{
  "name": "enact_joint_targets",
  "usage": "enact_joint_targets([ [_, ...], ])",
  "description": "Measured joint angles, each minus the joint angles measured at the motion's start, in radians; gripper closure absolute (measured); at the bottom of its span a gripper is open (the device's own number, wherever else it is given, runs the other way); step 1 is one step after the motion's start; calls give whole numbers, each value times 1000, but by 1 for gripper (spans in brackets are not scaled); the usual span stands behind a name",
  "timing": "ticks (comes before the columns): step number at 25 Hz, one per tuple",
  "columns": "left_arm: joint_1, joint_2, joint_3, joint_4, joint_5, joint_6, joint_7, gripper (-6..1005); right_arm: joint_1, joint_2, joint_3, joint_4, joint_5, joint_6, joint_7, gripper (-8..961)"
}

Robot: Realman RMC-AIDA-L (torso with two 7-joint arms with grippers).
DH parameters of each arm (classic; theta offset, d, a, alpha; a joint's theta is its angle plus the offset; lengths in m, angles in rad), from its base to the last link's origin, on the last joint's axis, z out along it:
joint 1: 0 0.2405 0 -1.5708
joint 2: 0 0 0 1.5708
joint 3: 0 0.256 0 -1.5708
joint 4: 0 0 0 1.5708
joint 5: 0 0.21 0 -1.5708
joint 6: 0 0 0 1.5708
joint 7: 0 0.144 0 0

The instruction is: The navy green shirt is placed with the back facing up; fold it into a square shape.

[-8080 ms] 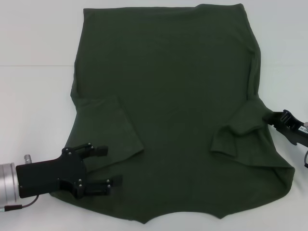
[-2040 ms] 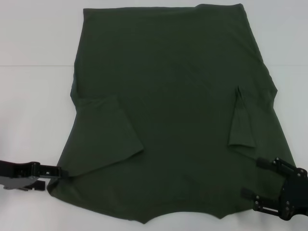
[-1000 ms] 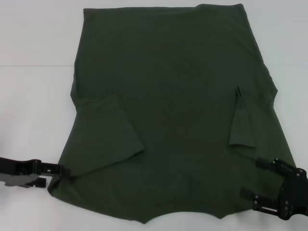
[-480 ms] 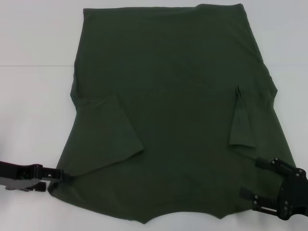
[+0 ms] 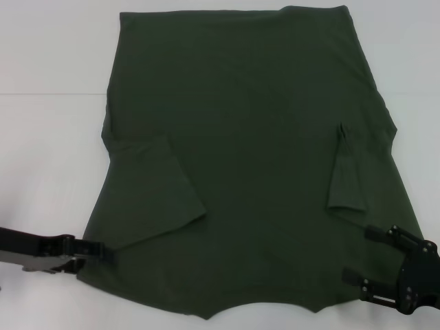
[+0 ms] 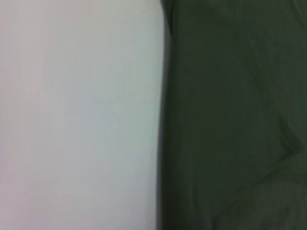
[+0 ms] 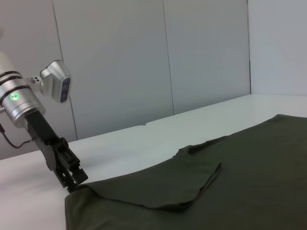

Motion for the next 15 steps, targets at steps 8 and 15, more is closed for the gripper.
enact_joint_targets([
  [8,-31,-32,4,-2,-1,17,0,107,0,0,0,0,0,0,3,6],
  [15,-43,-37,26,1,8,8,-26,131,0,0,0,0,0,0,12,6],
])
